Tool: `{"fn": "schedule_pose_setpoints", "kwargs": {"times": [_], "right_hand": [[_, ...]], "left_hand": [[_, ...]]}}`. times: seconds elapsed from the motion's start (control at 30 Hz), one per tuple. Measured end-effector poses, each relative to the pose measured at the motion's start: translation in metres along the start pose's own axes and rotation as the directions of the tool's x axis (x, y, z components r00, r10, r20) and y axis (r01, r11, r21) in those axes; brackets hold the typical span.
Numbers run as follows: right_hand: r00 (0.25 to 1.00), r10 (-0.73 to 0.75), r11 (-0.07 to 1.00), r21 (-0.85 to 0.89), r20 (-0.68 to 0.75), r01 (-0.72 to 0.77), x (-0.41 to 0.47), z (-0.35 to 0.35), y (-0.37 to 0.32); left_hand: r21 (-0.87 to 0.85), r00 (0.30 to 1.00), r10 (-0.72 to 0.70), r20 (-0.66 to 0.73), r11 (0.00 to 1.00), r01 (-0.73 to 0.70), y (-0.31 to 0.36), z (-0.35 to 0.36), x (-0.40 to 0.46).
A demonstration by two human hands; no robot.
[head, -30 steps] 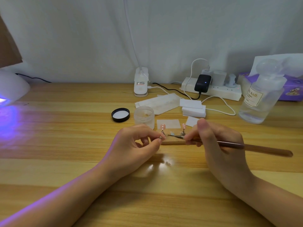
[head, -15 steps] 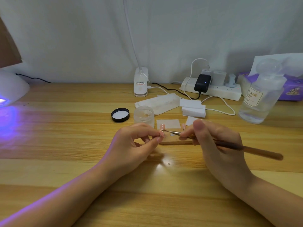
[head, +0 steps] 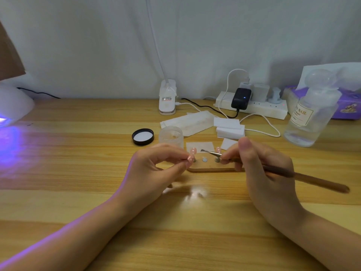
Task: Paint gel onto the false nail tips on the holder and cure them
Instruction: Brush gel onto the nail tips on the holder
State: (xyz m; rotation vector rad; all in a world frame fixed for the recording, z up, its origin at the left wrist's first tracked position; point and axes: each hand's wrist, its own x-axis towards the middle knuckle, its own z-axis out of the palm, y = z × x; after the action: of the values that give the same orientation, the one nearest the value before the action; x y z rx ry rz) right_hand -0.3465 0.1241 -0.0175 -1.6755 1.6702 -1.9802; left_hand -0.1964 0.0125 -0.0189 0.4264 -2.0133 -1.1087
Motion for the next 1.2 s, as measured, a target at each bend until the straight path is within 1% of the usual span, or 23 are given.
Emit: {"fn": "schedule_pose_setpoints", "kwargs": {"times": [0.17, 0.23, 0.37, 0.43, 0.57, 0.63, 0.73, 0.9, 1.0, 1.1, 1.2], "right_hand": [[0.992, -0.094, 0.992, -0.080, 0.084, 0.101, 0.0005, 0.0029, -0.0022], [0.991, -0.081, 0.993, -0.075, 0.103, 0.089, 0.0001, 0.0037, -0.0026], [0.993, -0.042, 0.999, -0.010, 0.106, 0.044, -0.0026, 0.0043, -0.0024], [0.995, -0.045, 0.999, 0.010, 0.091, 0.044, -0.0033, 0.0040, -0.0020], [0.997, -0.059, 0.998, -0.025, 0.046, 0.060, -0.0010, 0.0034, -0.0009], [0.996, -0.053, 0.997, -0.058, 0.074, 0.058, 0.0000, 0.0043, -0.0008], [0.989, -0.084, 0.992, -0.083, 0.122, 0.095, -0.0004, 0.0059, -0.0019], [0.993, -0.061, 0.998, -0.017, 0.101, 0.063, -0.0036, 0.0051, -0.0012], [0.995, -0.065, 0.997, -0.026, 0.072, 0.067, -0.0025, 0.0050, -0.0013], [0.993, -0.067, 0.995, -0.067, 0.099, 0.074, -0.0003, 0.0058, -0.0016], [0.988, -0.066, 0.996, -0.057, 0.141, 0.075, -0.0002, 0.0063, -0.0027]], "left_hand": [[0.046, 1.000, 0.007, -0.004, 0.999, -0.006, -0.0016, 0.0002, 0.0003], [0.050, 1.000, 0.004, -0.006, 0.999, -0.003, -0.0026, -0.0001, 0.0003], [0.061, 1.000, -0.018, -0.022, 0.998, 0.019, -0.0049, -0.0003, 0.0006], [0.064, 1.000, -0.023, -0.022, 0.998, 0.024, -0.0052, 0.0001, 0.0008], [0.076, 1.000, -0.019, -0.016, 0.997, 0.020, -0.0044, 0.0001, 0.0009], [0.093, 1.000, -0.015, -0.009, 0.996, 0.016, -0.0049, -0.0002, 0.0010], [0.100, 1.000, -0.015, -0.013, 0.995, 0.016, -0.0046, 0.0000, 0.0012], [0.110, 1.000, -0.015, -0.021, 0.994, 0.018, -0.0039, 0.0001, 0.0011], [0.102, 1.000, -0.014, -0.009, 0.995, 0.014, -0.0027, 0.0003, 0.0018], [0.102, 1.000, -0.008, 0.003, 0.995, 0.007, -0.0019, 0.0000, 0.0014], [0.099, 1.000, -0.006, -0.005, 0.995, 0.007, -0.0019, 0.0002, 0.0014]]}}
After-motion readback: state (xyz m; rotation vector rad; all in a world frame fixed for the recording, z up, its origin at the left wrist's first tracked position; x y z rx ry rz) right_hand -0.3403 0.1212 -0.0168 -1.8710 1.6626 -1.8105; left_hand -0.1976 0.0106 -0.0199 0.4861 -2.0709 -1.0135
